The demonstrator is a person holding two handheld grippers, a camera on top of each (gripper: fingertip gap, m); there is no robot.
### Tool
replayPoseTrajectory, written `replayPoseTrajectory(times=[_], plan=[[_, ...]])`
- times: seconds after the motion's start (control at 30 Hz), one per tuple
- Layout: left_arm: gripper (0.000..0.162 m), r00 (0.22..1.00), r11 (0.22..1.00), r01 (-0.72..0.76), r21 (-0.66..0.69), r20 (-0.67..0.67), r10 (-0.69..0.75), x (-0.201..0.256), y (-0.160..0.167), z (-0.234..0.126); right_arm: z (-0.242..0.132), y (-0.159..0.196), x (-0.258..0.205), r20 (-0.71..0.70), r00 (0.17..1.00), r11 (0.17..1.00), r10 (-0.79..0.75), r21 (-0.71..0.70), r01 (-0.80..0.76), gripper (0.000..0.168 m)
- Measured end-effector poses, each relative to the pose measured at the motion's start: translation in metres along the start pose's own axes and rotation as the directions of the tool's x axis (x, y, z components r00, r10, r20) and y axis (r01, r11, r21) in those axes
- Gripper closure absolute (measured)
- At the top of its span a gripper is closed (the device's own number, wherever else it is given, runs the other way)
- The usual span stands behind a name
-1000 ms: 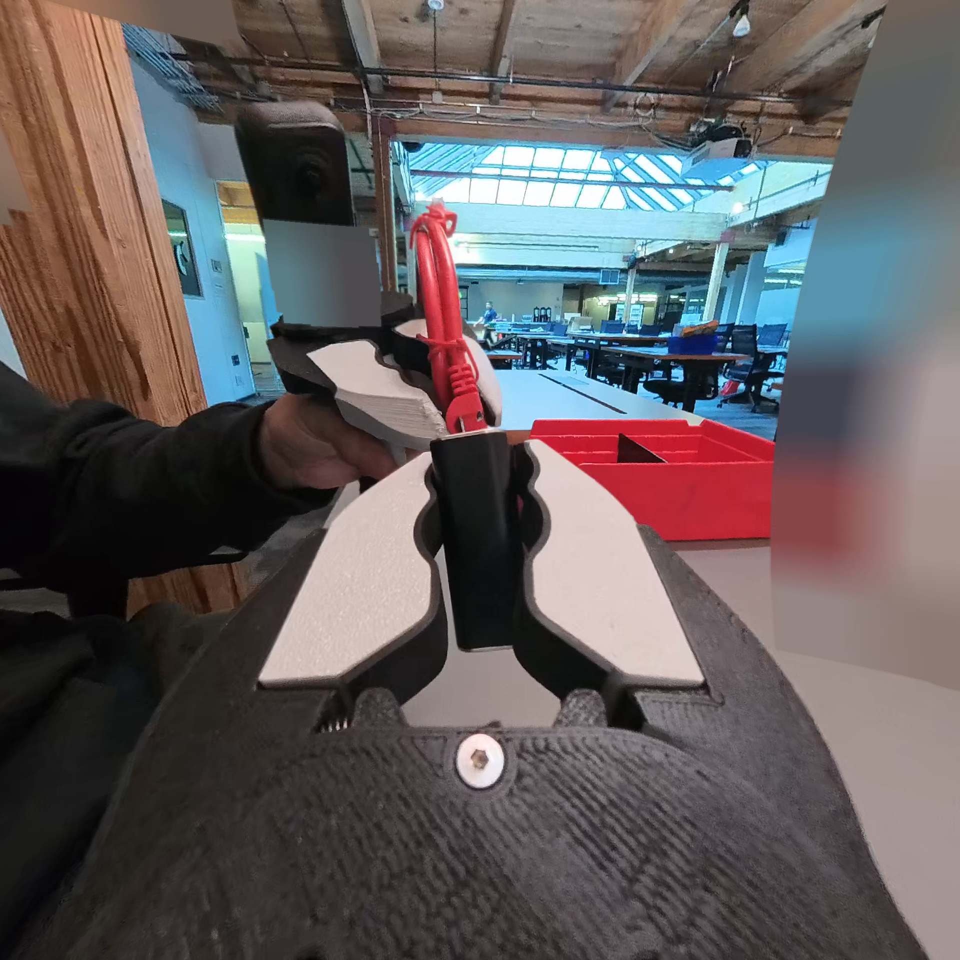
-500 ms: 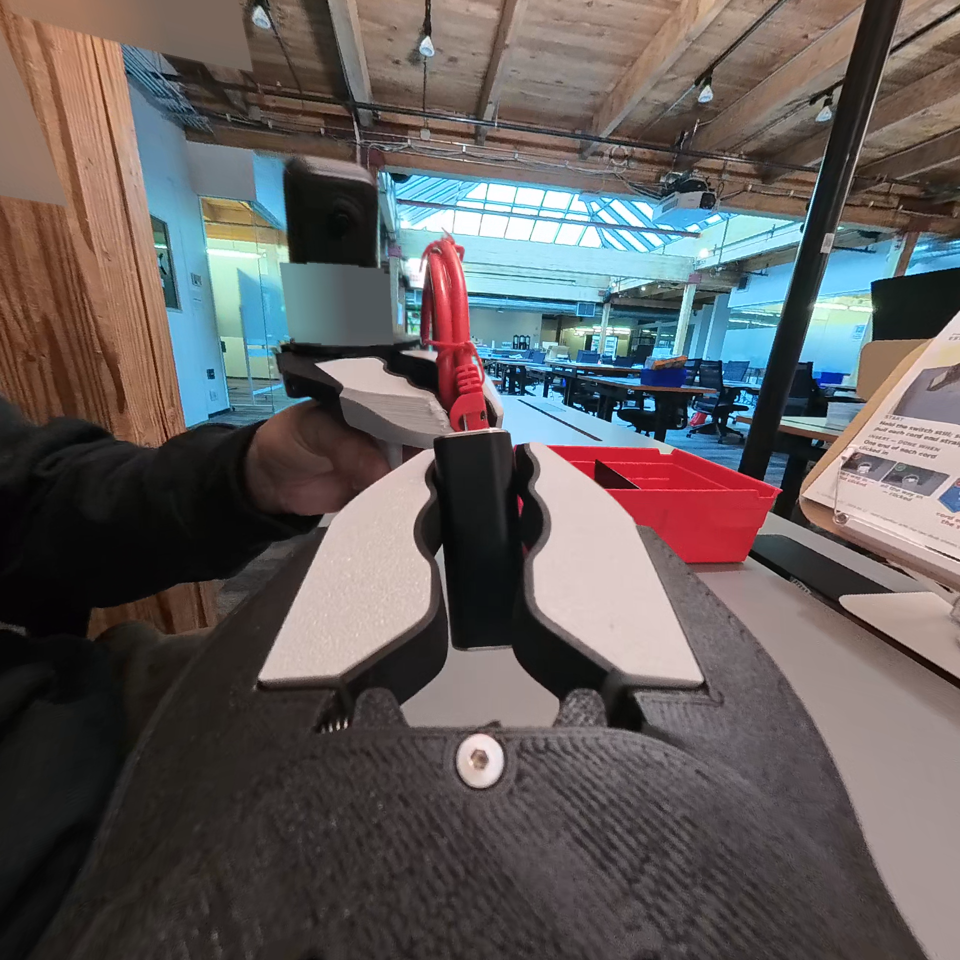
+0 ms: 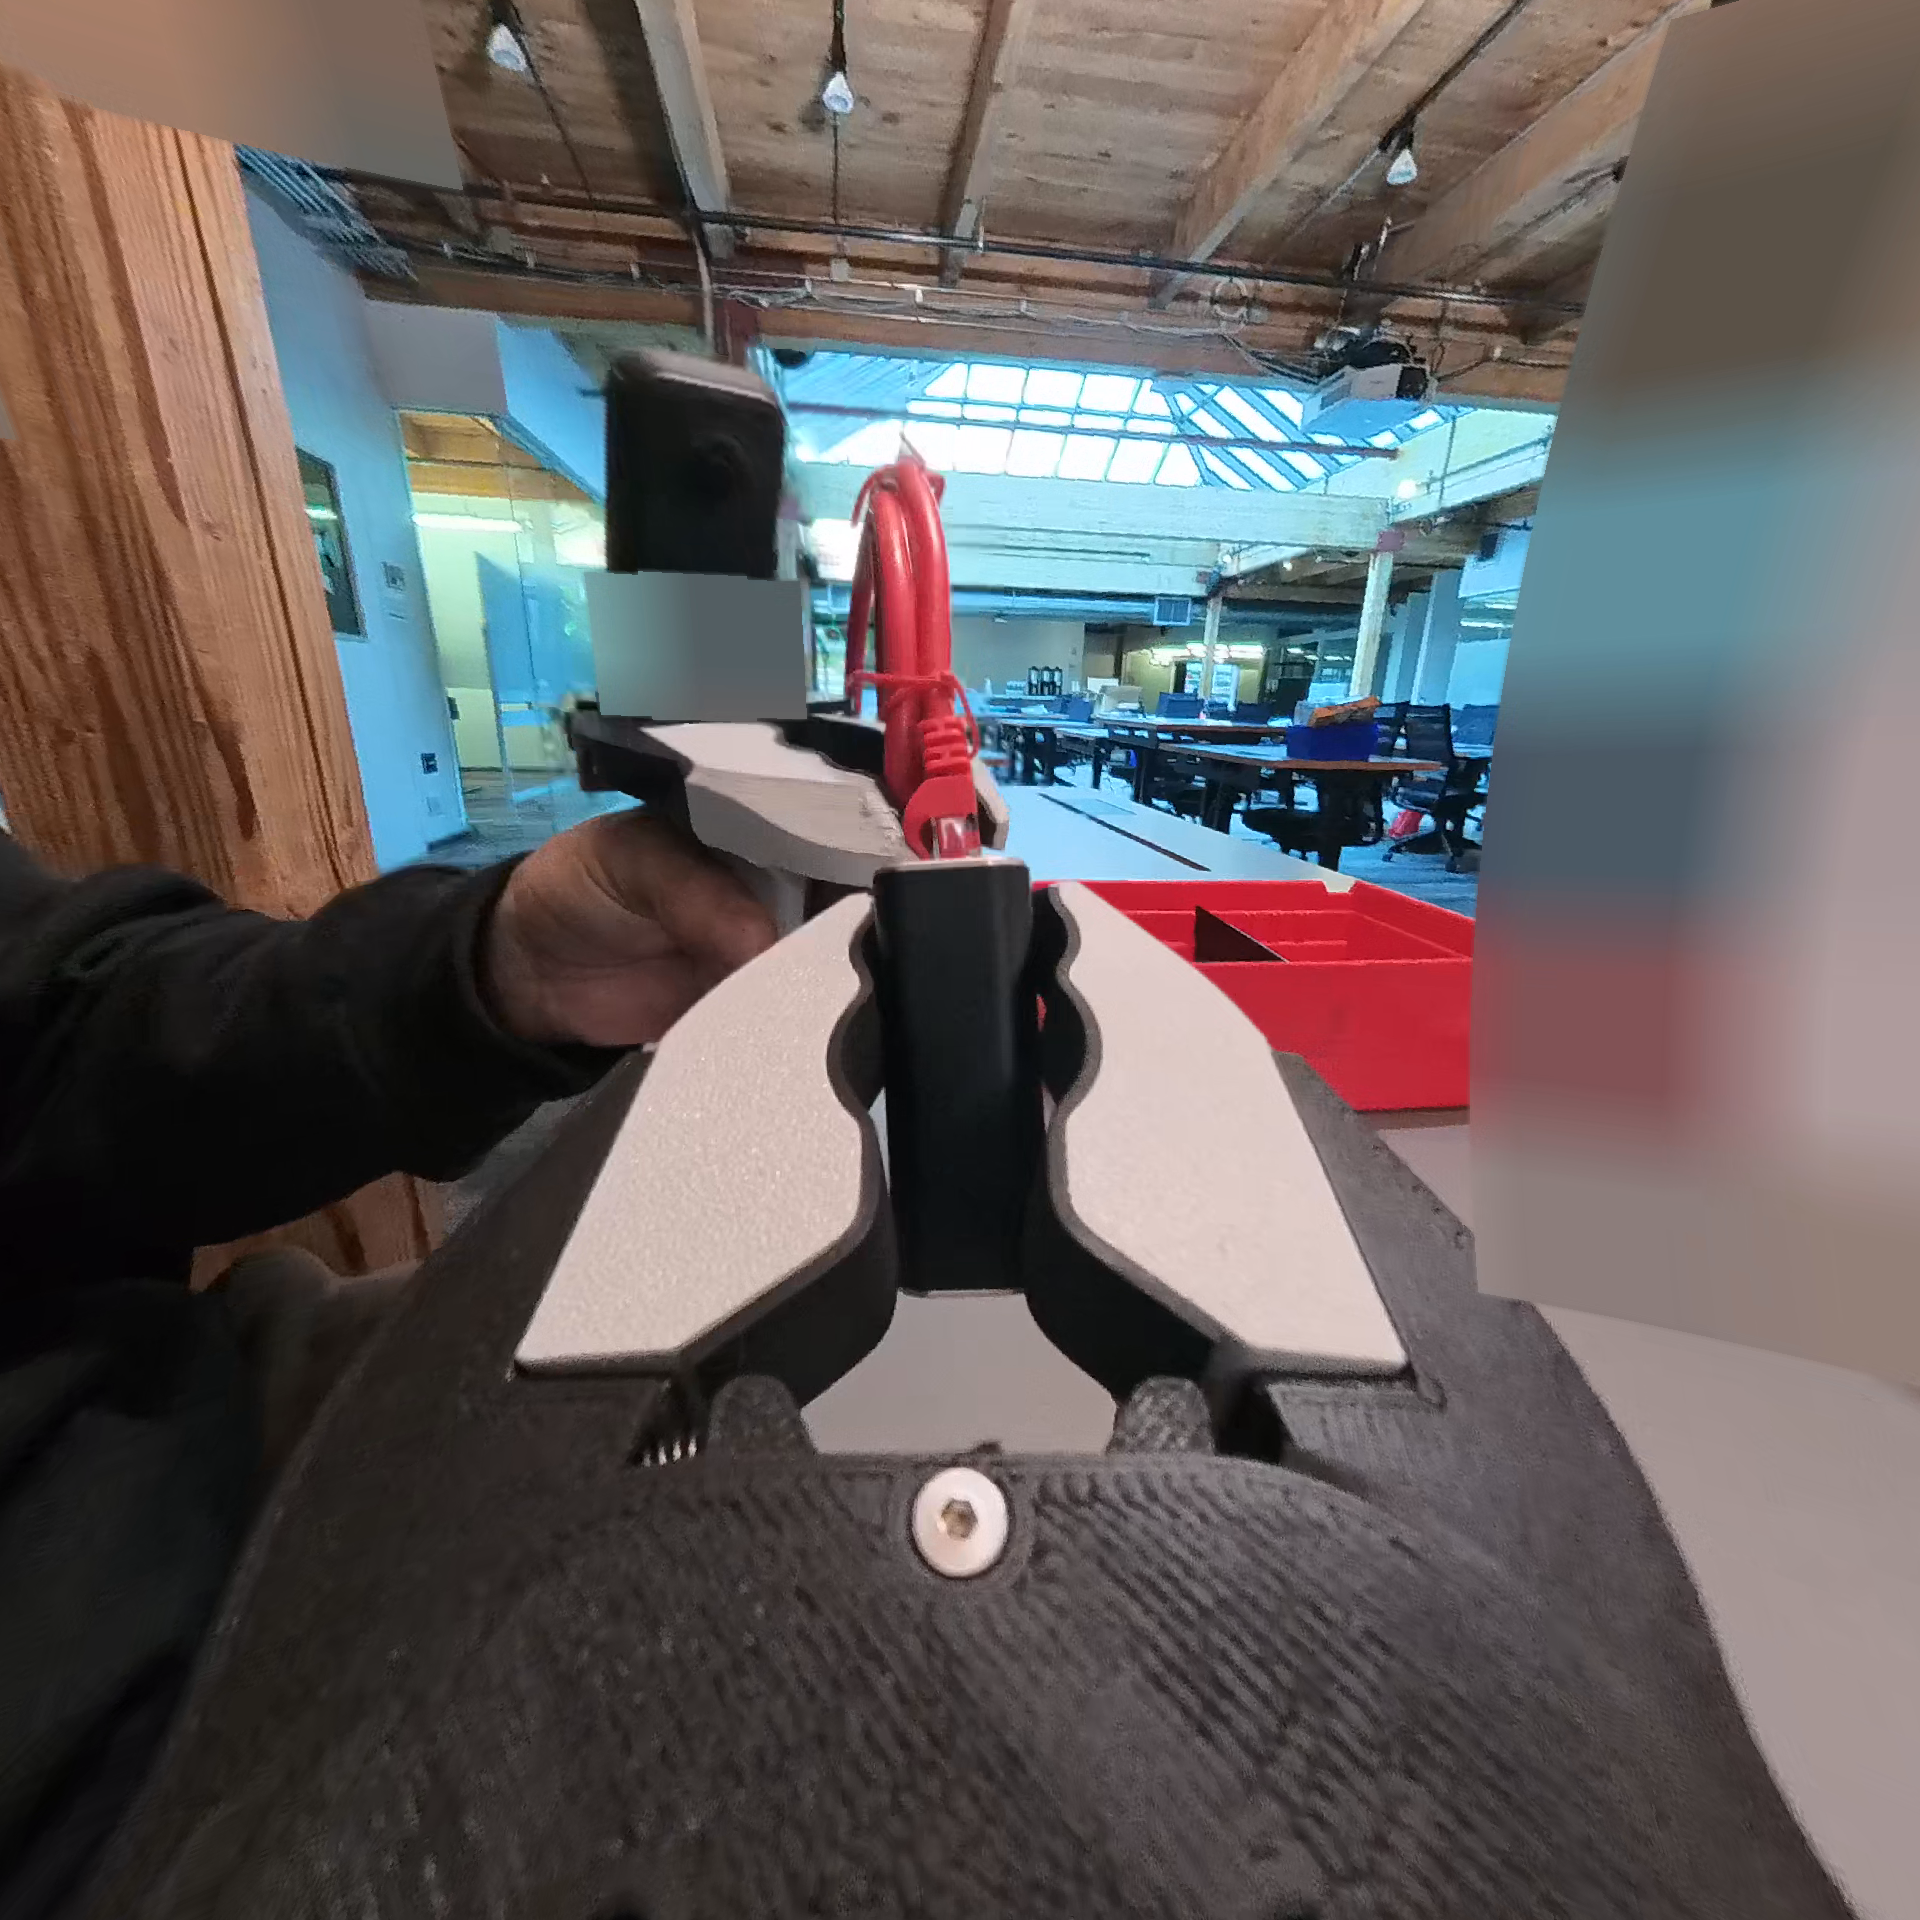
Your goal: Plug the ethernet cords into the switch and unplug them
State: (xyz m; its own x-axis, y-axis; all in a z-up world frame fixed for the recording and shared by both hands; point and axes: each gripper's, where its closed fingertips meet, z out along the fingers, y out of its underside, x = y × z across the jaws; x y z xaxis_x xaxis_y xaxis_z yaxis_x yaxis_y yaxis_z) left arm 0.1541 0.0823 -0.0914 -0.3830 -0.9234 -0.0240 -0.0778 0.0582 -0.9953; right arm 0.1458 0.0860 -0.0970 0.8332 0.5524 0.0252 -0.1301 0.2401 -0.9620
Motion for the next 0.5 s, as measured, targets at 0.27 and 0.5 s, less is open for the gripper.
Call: replayPoseTrajectory(times=[0.27,0.5], plan=[[0.151,0.989,0.985,0.136,0.101,-0.065,-0.13,0.002,-0.009,-0.002,0.004,-0.007,-0.003,-0.011,1.0,1.0,-0.003,0.02,0.003,0.139],[0.151,0.958,0.945,0.277,0.172,-0.122,-0.259,-0.002,-0.01,0.001,0.003,-0.006,0.001,-0.038,0.999,1.0,0.01,0.014,-0.01,0.139]])
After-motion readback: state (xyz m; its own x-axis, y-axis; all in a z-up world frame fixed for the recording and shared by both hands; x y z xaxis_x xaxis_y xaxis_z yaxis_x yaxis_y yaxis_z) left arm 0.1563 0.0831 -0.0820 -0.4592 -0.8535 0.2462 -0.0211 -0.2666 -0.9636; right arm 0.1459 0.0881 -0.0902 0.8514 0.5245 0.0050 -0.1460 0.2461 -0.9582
